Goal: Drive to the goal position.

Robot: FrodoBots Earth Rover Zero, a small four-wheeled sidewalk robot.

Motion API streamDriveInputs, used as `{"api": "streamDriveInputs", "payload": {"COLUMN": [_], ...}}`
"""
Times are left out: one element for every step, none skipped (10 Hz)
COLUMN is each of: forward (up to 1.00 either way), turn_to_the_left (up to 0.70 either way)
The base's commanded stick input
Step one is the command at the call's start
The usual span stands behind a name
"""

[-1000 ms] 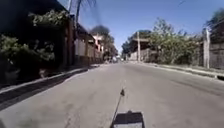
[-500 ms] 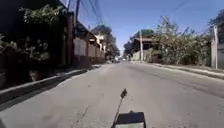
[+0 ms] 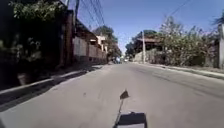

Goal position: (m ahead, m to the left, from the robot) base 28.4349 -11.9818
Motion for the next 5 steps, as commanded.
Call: {"api": "streamDriveInputs", "payload": {"forward": [1.0, 1.0, 1.0, 1.0, 1.0], "turn_to_the_left": [0.0, 0.0, 0.0, 0.0, 0.0]}}
